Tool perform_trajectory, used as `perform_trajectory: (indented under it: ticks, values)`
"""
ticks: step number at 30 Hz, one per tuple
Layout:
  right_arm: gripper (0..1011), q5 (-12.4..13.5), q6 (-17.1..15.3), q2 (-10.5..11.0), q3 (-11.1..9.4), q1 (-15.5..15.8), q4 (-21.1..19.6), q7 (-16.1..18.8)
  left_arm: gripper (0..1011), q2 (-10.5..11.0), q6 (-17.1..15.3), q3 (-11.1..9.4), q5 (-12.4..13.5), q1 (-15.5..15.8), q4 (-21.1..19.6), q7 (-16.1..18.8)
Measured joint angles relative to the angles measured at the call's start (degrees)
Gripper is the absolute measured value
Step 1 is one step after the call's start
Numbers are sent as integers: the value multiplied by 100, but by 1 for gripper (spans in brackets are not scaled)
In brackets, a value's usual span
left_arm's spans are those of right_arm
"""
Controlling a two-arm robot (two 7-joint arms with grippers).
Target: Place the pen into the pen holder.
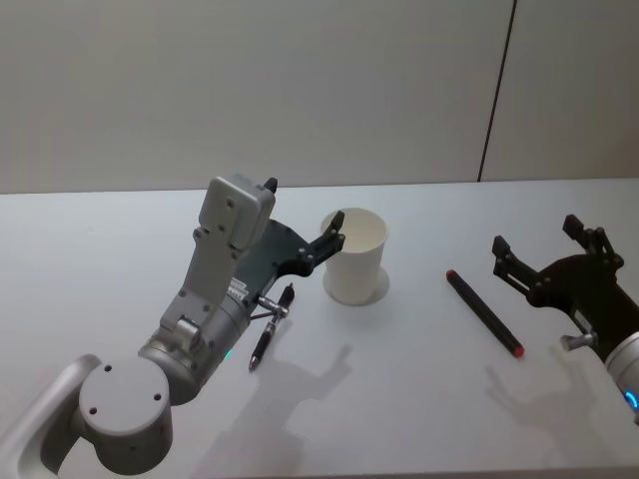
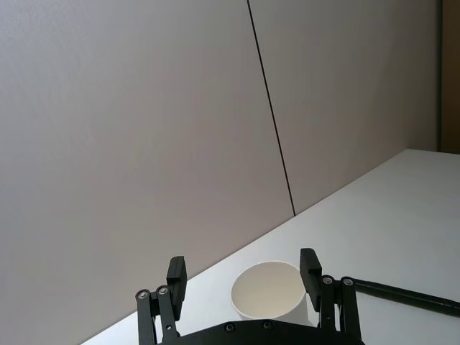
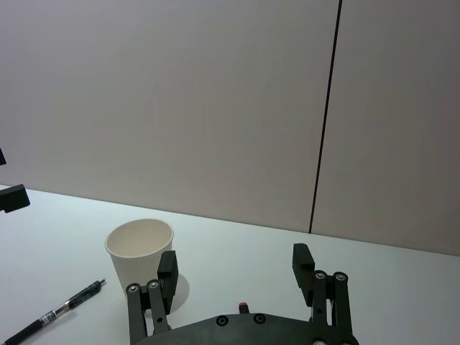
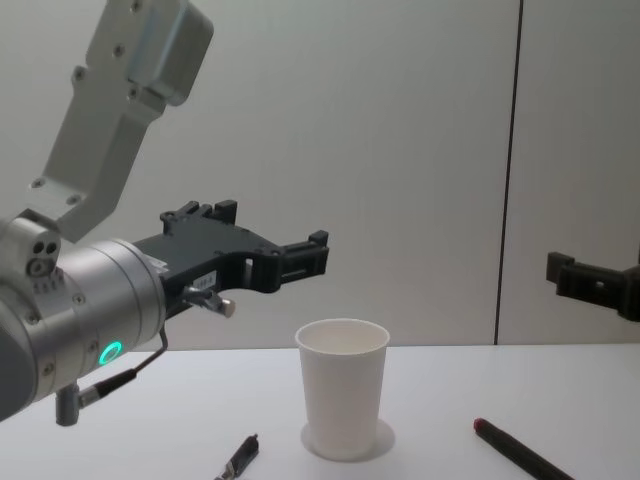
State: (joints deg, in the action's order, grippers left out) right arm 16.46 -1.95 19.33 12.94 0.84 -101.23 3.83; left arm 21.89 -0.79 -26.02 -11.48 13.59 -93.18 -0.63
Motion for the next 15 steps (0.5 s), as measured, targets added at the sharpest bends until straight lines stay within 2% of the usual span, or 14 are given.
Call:
perform_trajectory:
  ticks: [15]
  values:
    - [1002,0,0,0,0,0,0,0,1003,0,0,0,0,0,0,0]
